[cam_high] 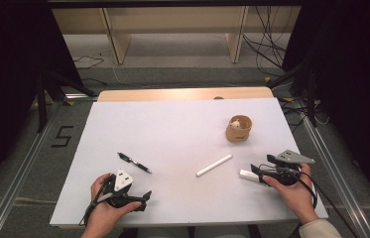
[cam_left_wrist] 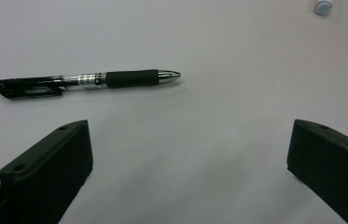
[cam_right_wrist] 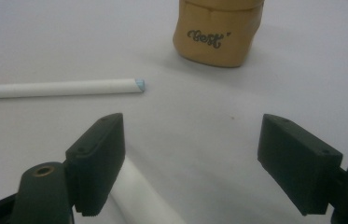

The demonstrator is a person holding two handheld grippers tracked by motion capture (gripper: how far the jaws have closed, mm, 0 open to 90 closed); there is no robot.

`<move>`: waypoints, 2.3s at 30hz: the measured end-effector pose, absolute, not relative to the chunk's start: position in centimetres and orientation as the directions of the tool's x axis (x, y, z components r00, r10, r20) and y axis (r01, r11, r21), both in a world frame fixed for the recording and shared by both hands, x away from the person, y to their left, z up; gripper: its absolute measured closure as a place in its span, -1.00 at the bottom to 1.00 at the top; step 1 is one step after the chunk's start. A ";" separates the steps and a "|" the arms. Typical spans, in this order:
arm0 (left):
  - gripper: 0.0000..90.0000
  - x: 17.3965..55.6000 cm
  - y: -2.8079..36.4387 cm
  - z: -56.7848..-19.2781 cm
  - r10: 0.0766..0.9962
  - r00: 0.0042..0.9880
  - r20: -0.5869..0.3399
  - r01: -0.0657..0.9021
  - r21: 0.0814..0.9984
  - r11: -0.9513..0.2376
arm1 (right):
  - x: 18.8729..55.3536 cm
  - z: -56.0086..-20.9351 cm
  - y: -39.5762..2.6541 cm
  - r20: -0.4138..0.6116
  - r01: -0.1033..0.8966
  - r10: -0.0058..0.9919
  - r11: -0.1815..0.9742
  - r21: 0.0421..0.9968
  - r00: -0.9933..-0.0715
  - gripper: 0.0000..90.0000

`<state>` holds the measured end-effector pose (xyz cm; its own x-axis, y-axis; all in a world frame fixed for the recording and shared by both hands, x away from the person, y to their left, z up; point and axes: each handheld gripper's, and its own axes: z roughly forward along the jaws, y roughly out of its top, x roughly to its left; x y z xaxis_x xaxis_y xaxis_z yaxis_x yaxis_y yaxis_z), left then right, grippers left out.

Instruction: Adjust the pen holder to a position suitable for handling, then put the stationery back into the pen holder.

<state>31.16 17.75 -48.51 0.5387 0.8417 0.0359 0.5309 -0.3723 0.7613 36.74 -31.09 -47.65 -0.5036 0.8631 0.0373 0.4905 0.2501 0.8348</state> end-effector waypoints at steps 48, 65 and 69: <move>-1.00 31.0 18.1 -48.4 0.847 0.530 0.028 0.529 0.770 -0.357 | 38.6 -45.8 -30.2 -0.048 0.490 0.716 0.524 0.697 -0.697 -0.15; -1.00 31.0 18.0 -48.4 0.844 0.536 0.026 0.526 0.771 -0.359 | 38.6 -45.5 -29.5 -0.087 0.432 0.554 0.729 0.530 -0.828 -0.04; -1.00 31.0 17.9 -48.4 0.844 0.536 0.025 0.527 0.771 -0.357 | 38.7 -45.3 -29.2 -0.108 0.414 0.518 0.777 0.475 -0.849 0.01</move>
